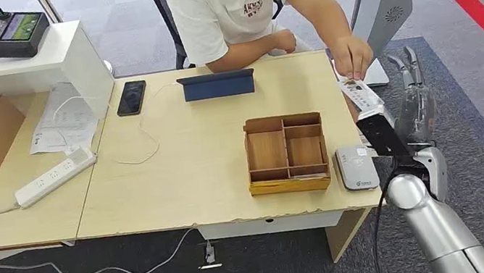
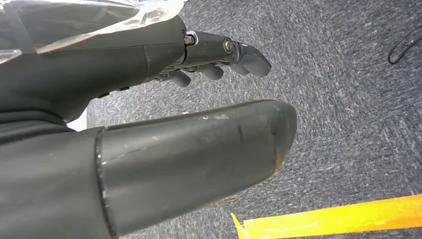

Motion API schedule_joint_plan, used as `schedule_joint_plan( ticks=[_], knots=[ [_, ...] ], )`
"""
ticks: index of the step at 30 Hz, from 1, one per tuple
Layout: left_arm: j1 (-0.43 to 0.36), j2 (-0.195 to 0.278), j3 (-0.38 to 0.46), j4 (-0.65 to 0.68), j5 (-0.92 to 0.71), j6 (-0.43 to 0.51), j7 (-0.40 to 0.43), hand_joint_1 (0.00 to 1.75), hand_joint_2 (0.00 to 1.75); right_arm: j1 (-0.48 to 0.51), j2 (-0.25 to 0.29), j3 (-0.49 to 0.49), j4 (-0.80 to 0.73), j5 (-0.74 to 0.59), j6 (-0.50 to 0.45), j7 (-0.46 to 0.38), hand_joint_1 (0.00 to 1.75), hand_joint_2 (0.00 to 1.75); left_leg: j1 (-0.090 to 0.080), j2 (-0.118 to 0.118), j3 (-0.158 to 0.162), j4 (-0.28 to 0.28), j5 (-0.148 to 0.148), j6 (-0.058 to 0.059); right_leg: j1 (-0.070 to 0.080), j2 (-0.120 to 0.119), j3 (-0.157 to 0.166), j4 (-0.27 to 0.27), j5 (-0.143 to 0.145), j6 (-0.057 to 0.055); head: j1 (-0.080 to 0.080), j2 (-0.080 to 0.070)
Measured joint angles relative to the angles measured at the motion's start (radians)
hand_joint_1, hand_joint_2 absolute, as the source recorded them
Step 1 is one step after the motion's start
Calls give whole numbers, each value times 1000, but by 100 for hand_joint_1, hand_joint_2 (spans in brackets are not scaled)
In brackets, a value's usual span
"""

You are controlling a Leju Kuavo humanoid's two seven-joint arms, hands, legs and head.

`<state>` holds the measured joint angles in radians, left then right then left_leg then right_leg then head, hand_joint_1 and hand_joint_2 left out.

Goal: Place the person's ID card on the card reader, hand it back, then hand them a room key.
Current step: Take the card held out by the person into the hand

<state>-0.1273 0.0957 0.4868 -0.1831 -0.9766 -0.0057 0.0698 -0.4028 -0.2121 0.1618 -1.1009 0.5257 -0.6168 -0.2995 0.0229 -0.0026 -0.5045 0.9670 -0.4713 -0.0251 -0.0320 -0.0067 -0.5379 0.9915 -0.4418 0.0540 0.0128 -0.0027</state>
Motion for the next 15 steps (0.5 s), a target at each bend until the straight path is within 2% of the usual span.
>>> schedule_joint_plan(
  ticks=[15],
  knots=[
    [0, 0, 0, 0, -1, -3, 0, 0, 0, -2, 0, 5, 0, -10, 10, 6, 175, 175, 0, 0, 0, 0, 0, 0, 0, 0, 0, 0, 0, 0, 0, 0]
  ],
)
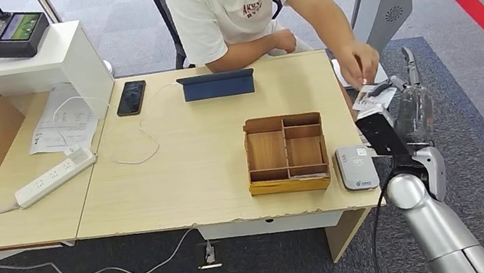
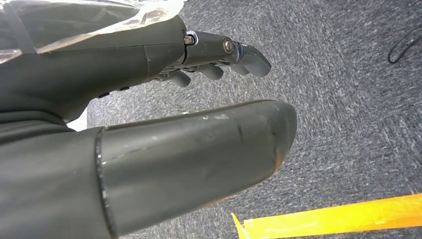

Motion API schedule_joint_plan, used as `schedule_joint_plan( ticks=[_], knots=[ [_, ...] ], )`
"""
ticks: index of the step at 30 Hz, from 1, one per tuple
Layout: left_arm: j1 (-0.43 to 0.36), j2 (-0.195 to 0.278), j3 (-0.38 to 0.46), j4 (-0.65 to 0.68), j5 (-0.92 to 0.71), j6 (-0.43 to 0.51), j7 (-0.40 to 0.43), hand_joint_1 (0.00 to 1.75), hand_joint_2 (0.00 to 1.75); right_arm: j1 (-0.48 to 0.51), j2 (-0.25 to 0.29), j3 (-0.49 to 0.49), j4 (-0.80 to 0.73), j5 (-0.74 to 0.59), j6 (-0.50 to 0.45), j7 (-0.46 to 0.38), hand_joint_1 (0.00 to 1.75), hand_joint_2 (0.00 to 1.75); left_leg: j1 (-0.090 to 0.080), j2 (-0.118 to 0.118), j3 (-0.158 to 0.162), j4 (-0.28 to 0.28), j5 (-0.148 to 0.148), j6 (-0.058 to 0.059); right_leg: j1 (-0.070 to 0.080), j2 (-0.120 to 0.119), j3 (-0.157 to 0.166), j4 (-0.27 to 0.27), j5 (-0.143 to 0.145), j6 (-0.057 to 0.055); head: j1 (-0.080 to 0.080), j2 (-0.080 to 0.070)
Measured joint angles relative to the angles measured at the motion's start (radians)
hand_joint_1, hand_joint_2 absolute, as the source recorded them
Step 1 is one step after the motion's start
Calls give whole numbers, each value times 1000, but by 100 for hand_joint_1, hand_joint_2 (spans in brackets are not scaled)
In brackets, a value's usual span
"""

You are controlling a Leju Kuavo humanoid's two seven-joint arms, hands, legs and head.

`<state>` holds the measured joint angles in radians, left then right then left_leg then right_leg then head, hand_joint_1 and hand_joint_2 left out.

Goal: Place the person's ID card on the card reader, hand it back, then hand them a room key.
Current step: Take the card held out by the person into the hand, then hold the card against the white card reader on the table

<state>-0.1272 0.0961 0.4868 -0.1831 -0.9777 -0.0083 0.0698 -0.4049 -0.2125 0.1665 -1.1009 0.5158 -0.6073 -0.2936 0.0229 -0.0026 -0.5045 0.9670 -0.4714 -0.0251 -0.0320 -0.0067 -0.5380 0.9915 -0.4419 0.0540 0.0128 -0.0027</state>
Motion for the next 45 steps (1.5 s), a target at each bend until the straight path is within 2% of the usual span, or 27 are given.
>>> schedule_joint_plan(
  ticks=[5, 9, 13, 18, 27, 35, 45],
  knots=[
    [0, 0, 0, 0, 0, 0, 0, 0, 0, 0, 0, 0, 0, 0, 5, 5, 175, 175, 0, 0, 0, 0, 0, 0, 0, 0, 0, 0, 0, 0, 0, 0],
    [0, 0, 2, 0, 1, -1, 2, 0, 0, -2, -4, 1, 0, -11, 53, 27, 175, 175, 0, 0, 0, 0, 0, 0, 0, 0, 0, 0, 0, 0, 0, 0],
    [0, 1, 7, 0, 1, -7, 2, 0, 0, -7, -25, 2, 0, -32, 157, 66, 175, 175, 0, 0, 0, 0, 0, 0, 0, 0, 0, 0, 0, 0, 0, 0],
    [1, 3, 9, 0, 2, -11, 0, 0, 0, -7, -77, 2, -1, -49, 323, 114, 175, 175, 0, 0, 0, 0, 0, 0, 0, 0, 0, 0, 0, 0, 0, 0],
    [3, 5, 16, 0, 13, -12, 4, 0, 0, -5, -158, 2, 8, -9, 504, 139, 175, 175, 0, 0, 0, 0, 0, 0, 0, 0, -1, 0, 0, 0, 0, 0],
    [3, 6, 26, 0, 17, -12, 8, 0, 0, -11, -159, 17, 75, 32, 543, 107, 175, 175, 0, 0, -1, 0, 0, 0, 0, 0, -1, 0, 0, 0, 0, 0],
    [2, 7, 39, 0, 13, -12, 25, 0, 0, -29, -118, 67, 181, 76, 539, 97, 175, 175, 0, 0, -1, 0, 0, 0, 0, 0, -1, 0, 0, 0, 0, 0]
  ],
)
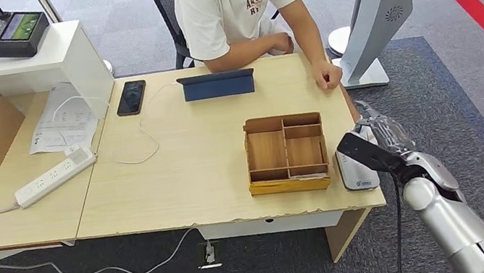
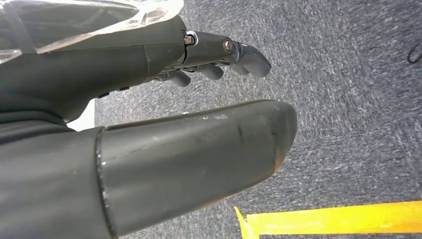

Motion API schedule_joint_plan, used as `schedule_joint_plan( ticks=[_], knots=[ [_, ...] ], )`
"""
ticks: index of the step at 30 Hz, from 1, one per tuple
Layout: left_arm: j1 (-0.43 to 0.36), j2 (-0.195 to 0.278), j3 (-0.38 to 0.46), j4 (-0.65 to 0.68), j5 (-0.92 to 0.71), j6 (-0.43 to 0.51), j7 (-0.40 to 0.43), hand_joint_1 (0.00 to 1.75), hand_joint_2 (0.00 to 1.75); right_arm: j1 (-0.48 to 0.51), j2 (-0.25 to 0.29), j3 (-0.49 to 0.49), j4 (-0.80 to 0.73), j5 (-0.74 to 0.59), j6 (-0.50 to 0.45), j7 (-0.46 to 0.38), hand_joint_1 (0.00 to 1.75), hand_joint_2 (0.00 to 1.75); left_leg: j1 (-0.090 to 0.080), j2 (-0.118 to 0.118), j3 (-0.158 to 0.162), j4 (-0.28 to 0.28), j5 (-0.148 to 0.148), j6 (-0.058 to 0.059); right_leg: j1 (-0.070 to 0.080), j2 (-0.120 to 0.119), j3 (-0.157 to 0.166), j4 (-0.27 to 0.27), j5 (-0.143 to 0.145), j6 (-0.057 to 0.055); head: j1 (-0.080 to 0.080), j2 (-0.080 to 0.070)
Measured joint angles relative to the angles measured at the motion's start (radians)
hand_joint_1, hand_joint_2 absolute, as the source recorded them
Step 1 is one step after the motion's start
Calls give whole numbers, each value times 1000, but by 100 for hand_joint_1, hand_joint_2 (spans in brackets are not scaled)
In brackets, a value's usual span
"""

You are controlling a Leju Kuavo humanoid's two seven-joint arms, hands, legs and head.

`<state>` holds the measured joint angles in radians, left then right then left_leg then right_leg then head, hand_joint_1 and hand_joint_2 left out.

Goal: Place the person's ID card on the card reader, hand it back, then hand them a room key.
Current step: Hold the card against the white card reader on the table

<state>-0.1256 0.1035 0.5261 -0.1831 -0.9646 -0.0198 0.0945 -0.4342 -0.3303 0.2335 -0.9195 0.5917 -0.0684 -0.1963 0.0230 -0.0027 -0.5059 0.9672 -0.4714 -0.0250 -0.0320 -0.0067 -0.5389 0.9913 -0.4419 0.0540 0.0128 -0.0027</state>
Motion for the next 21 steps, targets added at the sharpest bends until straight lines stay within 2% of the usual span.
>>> schedule_joint_plan(
  ticks=[7, 21],
  knots=[
    [1, 2, 0, 0, -13, 0, 9, 0, 0, -9, 21, 24, 66, -2, -12, -7, 175, 175, 0, 0, 0, 0, 0, 0, 0, 0, 0, 0, 0, 0, 0, 0],
    [2, 13, 0, 0, -18, -15, 17, 0, 0, -12, 21, 39, 156, -42, -46, -19, 175, 175, 0, 0, 0, 0, 0, 0, 0, 0, 0, 0, 0, 0, 0, 0]
  ],
)
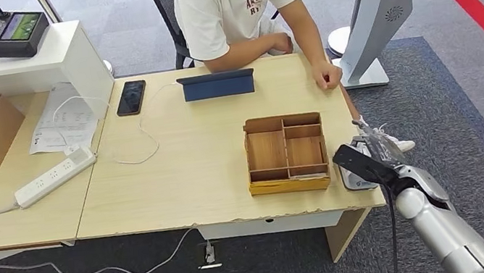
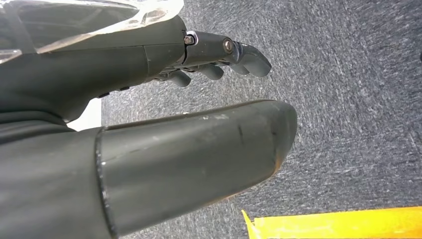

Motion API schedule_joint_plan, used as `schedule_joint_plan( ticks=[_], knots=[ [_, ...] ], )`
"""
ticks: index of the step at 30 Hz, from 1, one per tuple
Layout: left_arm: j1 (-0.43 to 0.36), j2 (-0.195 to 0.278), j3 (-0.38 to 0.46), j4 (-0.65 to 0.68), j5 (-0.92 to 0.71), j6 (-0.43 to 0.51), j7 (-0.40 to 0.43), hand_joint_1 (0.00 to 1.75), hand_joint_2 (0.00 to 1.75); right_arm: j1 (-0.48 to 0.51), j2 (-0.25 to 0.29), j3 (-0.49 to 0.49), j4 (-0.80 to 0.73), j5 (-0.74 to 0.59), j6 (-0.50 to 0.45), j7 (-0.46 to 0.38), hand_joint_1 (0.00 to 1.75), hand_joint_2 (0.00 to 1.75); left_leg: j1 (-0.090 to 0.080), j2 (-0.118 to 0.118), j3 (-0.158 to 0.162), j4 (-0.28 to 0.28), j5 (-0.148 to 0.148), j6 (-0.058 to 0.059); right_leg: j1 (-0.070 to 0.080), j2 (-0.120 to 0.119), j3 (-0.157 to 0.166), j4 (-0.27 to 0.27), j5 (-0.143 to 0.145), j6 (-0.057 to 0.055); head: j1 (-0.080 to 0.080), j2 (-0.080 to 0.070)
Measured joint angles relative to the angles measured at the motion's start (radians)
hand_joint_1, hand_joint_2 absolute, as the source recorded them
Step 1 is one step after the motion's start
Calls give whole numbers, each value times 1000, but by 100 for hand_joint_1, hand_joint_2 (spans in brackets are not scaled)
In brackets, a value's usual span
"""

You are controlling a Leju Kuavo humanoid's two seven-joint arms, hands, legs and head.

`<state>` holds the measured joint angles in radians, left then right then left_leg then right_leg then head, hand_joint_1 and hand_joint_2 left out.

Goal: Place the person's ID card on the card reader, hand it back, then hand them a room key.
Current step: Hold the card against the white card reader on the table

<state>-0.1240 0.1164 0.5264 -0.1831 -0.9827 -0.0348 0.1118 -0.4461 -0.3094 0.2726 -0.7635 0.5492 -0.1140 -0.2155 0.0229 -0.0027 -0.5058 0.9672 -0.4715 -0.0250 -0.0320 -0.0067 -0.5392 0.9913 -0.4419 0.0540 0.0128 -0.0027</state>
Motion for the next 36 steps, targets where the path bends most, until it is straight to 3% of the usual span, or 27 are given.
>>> schedule_joint_plan(
  ticks=[36],
  knots=[
    [0, 0, 11, 0, -13, 15, 18, 0, 0, -16, 7, 16, 133, 6, -22, -30, 175, 175, 0, 0, 1, 0, 0, 0, 0, 0, 1, 0, 0, 0, 0, 0]
  ],
)
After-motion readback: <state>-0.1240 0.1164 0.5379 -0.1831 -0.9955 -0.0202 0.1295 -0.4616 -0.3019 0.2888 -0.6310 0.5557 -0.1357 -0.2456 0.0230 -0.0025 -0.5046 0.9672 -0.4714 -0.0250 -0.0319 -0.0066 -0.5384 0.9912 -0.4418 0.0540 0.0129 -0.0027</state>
